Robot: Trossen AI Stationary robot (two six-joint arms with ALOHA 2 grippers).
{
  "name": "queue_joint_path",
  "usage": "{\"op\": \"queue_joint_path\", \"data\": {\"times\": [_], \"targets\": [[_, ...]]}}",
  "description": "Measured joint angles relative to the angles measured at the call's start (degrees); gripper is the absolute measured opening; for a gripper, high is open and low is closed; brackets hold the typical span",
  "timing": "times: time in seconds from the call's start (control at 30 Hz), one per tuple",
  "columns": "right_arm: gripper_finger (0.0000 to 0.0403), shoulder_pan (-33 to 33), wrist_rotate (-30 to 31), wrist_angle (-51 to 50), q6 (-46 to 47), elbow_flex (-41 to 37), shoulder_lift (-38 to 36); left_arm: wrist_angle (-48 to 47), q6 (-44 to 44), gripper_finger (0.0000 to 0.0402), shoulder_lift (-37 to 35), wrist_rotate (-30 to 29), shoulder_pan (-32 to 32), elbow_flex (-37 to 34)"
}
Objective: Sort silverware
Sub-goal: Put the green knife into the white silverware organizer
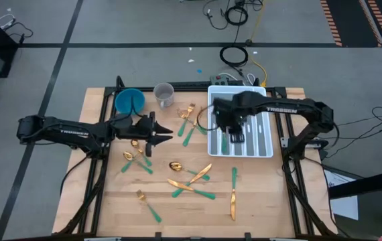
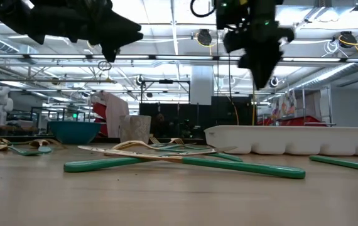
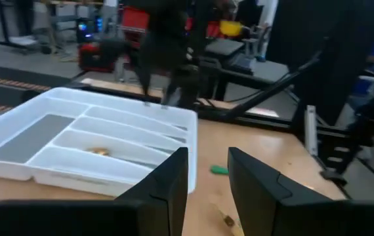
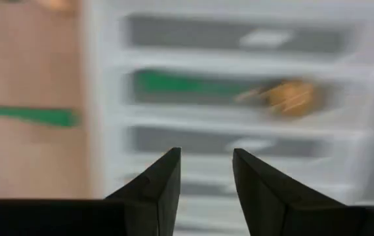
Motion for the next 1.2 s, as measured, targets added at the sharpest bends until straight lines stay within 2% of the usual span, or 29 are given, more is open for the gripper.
{"op": "queue_joint_path", "data": {"times": [0.1,0.2,0.33,0.5,0.57,0.7,0.83,1.0,1.13,1.2], "targets": [[0.013,6.1,-2.7,-3.4,5.7,-4.4,-0.5,-2.3,0.1,0.0115,-1.0,1.9,0.0,0.0],[0.013,13.8,-2.7,-0.8,7.6,-9.7,-0.6,-5.0,0.4,0.0115,-1.9,5.3,0.0,0.0],[0.013,22.1,-3.1,7.1,12.1,-16.1,-0.6,-6.7,-0.2,0.0115,-2.2,8.6,-0.9,0.0],[0.013,27.4,-3.5,17.5,15.3,-19.0,-0.6,-7.0,0.3,0.0115,-2.2,10.0,-3.6,0.0],[0.013,28.5,-2.0,26.1,13.2,-18.5,-0.6,-7.0,0.5,0.0115,-2.2,9.8,-4.3,0.0],[0.013,26.5,6.1,42.6,4.1,-15.7,-0.7,-6.9,-0.5,0.0115,-2.2,4.4,-4.9,0.0],[0.013,21.1,15.6,51.0,-5.5,-13.0,-0.7,-7.3,-3.1,0.0115,-2.2,-1.8,-4.9,0.0],[0.013,11.2,14.1,56.1,-13.8,-12.5,-0.3,-9.5,-7.5,0.0115,-2.2,-9.0,-4.9,0.0],[0.013,4.4,13.7,57.1,-23.6,-12.5,0.9,-13.4,-7.5,0.0115,-2.2,-16.1,-4.9,0.0],[0.013,1.7,11.6,58.1,-26.9,-12.4,1.5,-15.3,-7.5,0.0115,-2.2,-19.6,-4.9,0.0]]}}
